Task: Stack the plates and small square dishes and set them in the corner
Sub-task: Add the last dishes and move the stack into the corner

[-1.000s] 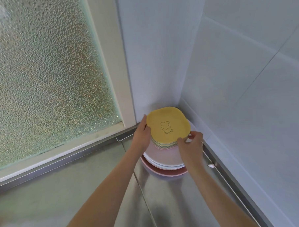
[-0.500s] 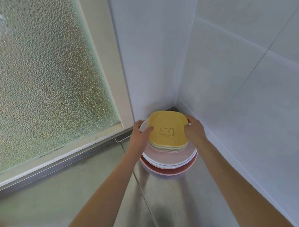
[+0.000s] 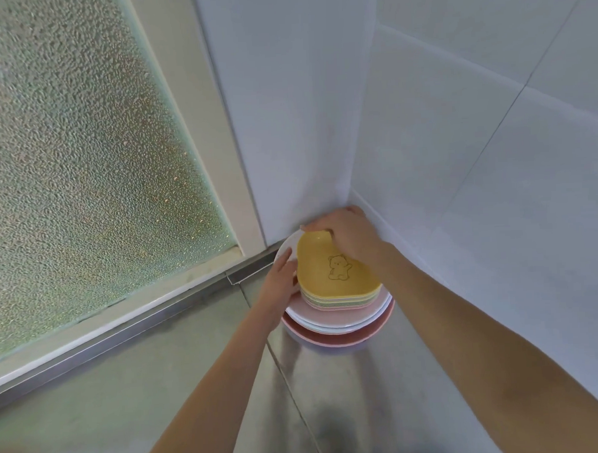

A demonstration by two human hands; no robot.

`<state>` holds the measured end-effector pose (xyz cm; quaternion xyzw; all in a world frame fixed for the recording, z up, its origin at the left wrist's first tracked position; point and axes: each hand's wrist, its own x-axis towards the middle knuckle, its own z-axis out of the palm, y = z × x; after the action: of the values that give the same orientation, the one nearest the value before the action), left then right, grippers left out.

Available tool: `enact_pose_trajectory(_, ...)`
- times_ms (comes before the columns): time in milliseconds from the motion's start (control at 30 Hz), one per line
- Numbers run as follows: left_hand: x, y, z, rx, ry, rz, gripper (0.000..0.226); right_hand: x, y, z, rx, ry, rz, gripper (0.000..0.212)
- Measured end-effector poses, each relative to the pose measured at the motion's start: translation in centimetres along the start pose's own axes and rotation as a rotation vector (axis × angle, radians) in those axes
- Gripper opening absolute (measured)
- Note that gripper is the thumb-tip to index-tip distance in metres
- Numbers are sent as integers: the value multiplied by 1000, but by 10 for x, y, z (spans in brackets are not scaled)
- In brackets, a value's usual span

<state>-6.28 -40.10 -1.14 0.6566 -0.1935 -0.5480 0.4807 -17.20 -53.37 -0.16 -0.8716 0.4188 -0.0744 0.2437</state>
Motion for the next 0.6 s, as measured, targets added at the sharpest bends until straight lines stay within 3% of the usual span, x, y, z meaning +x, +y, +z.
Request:
enact_pose_trajectory(100, 18, -27, 3, 162, -4, 27, 58, -24, -7, 1, 76, 284, 51, 53)
enact_pose_trajectory(167, 18, -30, 9, 253, -3, 55, 67, -55, -8, 5, 351, 550, 238, 52)
enact_pose_trajectory(200, 10, -25, 14, 249, 3, 79, 64, -71, -8, 11, 502, 606, 345, 49)
enact_pose_trajectory(300, -8, -16, 26, 171, 60, 138, 54, -99, -6, 30, 714, 539, 500, 43)
enact_pose_trajectory(600, -13, -26, 43, 113, 226, 229, 51, -75, 9, 14, 786, 357, 435, 37)
